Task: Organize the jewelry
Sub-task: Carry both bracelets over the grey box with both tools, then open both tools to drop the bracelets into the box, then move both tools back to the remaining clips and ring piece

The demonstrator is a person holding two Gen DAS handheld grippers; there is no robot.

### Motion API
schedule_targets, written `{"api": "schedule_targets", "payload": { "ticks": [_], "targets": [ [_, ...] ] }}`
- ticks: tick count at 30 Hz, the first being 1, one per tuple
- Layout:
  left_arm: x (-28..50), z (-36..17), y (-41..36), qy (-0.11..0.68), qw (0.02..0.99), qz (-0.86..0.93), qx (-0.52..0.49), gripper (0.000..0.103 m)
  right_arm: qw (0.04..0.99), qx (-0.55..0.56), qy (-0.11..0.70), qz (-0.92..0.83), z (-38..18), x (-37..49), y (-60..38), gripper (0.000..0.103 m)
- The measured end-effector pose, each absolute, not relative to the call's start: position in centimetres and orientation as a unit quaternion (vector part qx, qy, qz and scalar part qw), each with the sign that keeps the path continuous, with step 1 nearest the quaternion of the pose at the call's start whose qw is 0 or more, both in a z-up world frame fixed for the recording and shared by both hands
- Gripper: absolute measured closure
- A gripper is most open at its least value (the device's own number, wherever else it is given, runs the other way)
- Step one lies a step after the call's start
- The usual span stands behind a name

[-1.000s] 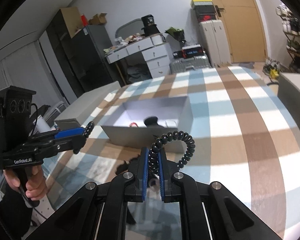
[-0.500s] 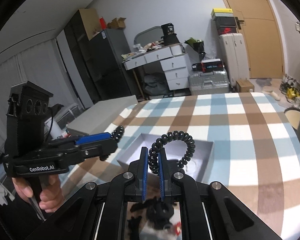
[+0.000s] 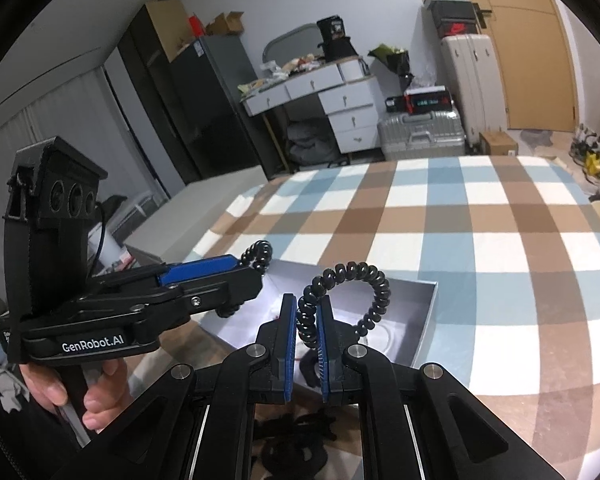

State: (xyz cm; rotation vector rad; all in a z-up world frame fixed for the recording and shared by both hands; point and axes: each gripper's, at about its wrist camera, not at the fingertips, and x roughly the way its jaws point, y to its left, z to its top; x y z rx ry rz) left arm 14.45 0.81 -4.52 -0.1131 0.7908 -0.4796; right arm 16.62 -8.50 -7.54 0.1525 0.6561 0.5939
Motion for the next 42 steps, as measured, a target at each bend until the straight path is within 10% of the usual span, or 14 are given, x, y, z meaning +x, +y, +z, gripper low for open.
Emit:
{"api": "schedule_targets", "payload": {
  "ticks": [18,22,25,42],
  "targets": [
    [15.7,-6.4,0.1,0.432,0.864,-0.248,-0.072,0.058,0.903,0.044,0.329,0.272,-8.4,17.4,-7.9,0.089],
    [15.5,-6.1,0.4,0.429,0.867,-0.242,-0.072,0.055,0.906,0.049,0.322,0.270,-8.1,16.8,-8.3,0.066],
    [15.3,-5.9,0.6,0.422,0.872,-0.238,-0.075,0.033,0.912,0.052,0.308,0.265,-7.6,16.0,-8.8,0.064],
    [11.2,-3.9,1.3,0.389,0.900,-0.188,-0.052,0.021,0.935,0.080,0.250,0.238,-5.0,10.0,-11.2,0.036]
  ]
}}
